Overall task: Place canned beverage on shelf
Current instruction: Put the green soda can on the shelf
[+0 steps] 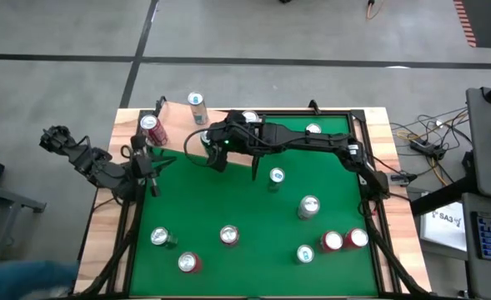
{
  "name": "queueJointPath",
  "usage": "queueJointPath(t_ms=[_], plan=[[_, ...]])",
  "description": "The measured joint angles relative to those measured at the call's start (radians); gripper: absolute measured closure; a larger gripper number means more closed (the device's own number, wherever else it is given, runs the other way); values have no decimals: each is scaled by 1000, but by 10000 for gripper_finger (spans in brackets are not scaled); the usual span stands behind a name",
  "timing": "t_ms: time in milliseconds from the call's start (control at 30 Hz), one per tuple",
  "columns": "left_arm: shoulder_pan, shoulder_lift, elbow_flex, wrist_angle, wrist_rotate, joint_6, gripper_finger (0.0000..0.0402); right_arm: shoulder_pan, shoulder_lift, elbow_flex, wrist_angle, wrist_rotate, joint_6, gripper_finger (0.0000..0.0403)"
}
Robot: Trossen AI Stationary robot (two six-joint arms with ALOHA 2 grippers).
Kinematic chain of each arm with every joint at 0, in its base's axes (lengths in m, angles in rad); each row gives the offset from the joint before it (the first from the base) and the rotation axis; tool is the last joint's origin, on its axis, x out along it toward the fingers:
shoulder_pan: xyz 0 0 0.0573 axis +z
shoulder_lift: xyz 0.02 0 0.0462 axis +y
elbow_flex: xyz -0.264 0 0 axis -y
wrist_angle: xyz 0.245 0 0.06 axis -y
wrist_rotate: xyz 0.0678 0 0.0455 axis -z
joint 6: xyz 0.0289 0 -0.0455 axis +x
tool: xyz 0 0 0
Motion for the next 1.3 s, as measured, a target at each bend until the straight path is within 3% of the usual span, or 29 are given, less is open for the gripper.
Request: queueJointPath(t_ms=[500,1300], plan=[[0,-40,-7,16,2,7,402,-2,-1,-4,-22,2,72,119],[0,-39,-7,33,2,19,402,-2,-1,-12,-24,3,64,82]])
